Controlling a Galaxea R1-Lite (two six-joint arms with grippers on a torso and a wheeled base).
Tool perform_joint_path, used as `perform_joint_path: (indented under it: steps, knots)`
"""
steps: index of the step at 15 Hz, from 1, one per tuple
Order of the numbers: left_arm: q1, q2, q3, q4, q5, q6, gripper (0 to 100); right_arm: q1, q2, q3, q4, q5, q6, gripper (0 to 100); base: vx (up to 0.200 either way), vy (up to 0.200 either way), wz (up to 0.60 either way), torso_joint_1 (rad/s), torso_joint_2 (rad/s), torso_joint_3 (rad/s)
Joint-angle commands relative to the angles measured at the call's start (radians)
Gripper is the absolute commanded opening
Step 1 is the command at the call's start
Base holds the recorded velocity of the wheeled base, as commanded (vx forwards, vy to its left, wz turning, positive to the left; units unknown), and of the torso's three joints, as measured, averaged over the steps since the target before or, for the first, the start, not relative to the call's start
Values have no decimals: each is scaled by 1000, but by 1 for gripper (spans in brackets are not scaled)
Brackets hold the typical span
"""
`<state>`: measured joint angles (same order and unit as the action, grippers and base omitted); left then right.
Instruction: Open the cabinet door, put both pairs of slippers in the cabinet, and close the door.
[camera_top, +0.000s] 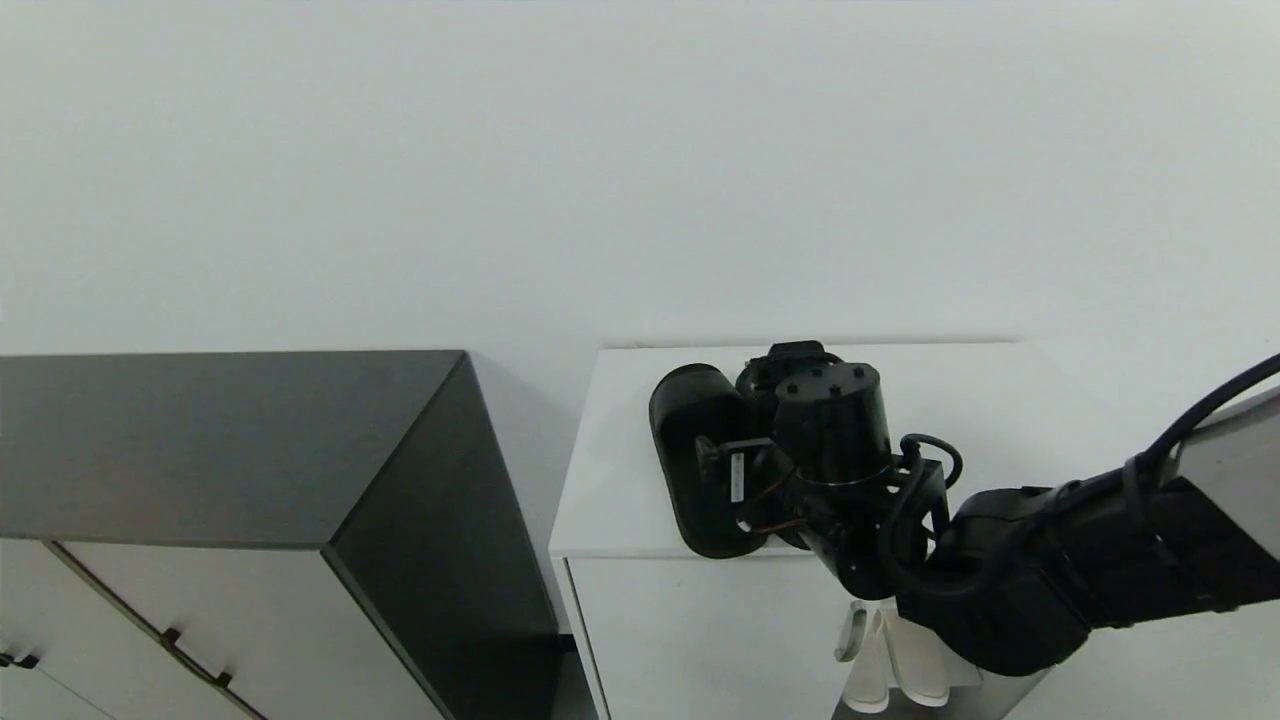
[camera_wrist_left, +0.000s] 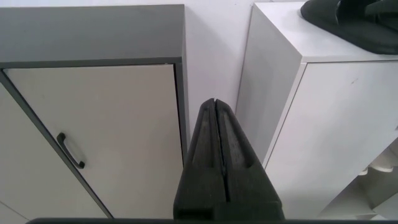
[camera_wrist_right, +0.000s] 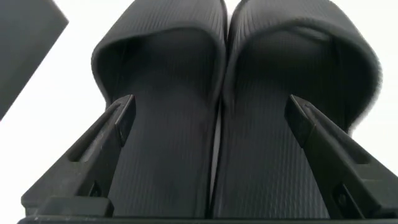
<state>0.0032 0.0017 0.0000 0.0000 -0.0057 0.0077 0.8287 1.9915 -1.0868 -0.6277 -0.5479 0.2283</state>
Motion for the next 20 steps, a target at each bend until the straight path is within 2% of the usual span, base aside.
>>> perform_joint_path:
  steps: [1,11,12,20]
  knots:
    - [0,0,0,0,0,0,0,-25,47,-24,-27,11,-26,100,0,0,0,0,0,0]
    - [0,0,0,0,0,0,0,-53,142,-134,-56,9,-106,100,0,0,0,0,0,0]
    - [0,0,0,0,0,0,0,-53,147,-140,-56,8,-106,0,0,0,0,0,0,0]
    - [0,0,0,0,0,0,0,-51,104,-153,-56,2,-127,0,0,0,0,0,0,0]
